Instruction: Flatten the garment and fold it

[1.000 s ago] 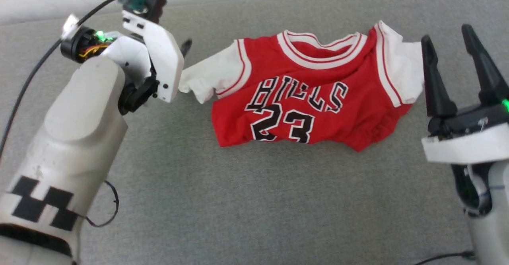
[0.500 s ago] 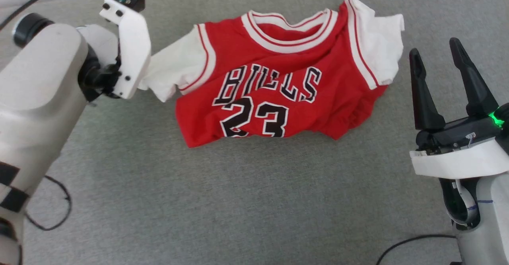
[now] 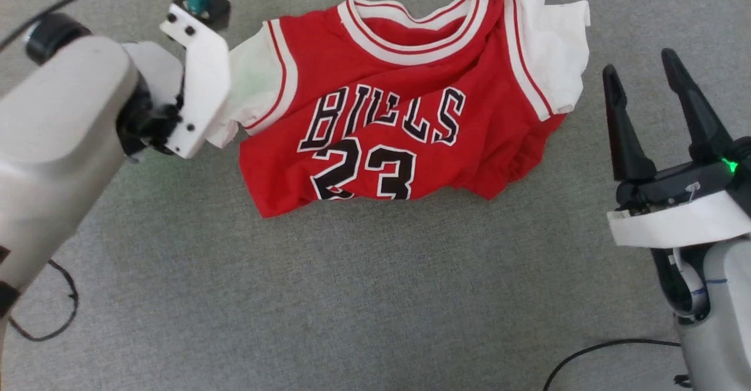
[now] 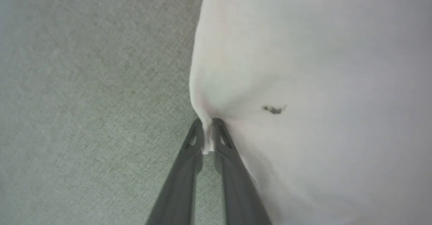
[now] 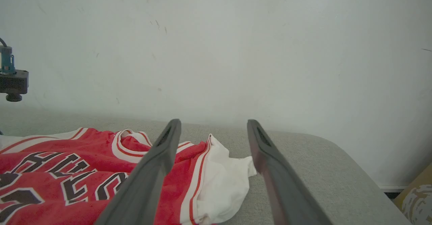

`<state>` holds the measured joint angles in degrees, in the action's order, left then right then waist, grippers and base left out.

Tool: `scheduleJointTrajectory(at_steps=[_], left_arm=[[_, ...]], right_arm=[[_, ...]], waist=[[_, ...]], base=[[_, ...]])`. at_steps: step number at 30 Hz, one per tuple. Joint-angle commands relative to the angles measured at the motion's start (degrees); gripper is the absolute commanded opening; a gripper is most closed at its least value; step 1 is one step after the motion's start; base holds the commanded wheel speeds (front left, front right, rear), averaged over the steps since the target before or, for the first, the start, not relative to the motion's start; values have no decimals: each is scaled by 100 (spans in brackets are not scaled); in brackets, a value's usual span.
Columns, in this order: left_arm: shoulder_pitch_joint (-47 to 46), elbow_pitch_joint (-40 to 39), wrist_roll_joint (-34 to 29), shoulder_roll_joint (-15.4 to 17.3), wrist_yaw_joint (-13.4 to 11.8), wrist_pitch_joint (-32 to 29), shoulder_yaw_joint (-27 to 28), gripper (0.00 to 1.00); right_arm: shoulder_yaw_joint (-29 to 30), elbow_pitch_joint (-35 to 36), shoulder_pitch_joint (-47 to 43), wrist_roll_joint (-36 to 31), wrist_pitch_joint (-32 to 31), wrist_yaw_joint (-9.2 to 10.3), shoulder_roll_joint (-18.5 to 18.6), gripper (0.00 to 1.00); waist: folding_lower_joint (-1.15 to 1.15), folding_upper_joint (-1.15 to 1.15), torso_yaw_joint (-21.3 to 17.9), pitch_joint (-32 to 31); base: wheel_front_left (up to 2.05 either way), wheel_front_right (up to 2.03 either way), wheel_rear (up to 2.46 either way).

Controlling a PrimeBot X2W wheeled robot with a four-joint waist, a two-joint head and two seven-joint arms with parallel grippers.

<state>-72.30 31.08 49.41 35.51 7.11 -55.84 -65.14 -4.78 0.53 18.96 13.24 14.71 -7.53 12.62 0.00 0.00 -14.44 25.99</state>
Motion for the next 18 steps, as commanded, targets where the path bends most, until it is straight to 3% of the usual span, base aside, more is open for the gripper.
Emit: scheduleJointTrajectory(at_steps=[1,5,10,14,18], left_arm=[[205,51,44,-25,37,25,-162,0],[79,-70,247,46,37,410,-257,0],[-25,-222,434,234,37,951,-283,0],[-52,-283,535,416,37,1256,-281,0],[-42,-281,596,558,37,1437,-283,0]], right_arm=[[-3,-31,92,3,19,4,45,100],[31,-167,276,30,-171,4,358,100],[-12,-304,830,30,-723,4,1022,100],[-310,-533,1421,209,-1507,4,1691,100],[-998,-834,1993,670,-2578,4,2469,100]], waist=[[0,0,117,-138],[0,0,296,-379],[0,0,519,-540],[0,0,736,-568],[0,0,980,-520]], base=[[0,0,0],[0,0,0],[0,0,0],[0,0,0],[0,0,0]])
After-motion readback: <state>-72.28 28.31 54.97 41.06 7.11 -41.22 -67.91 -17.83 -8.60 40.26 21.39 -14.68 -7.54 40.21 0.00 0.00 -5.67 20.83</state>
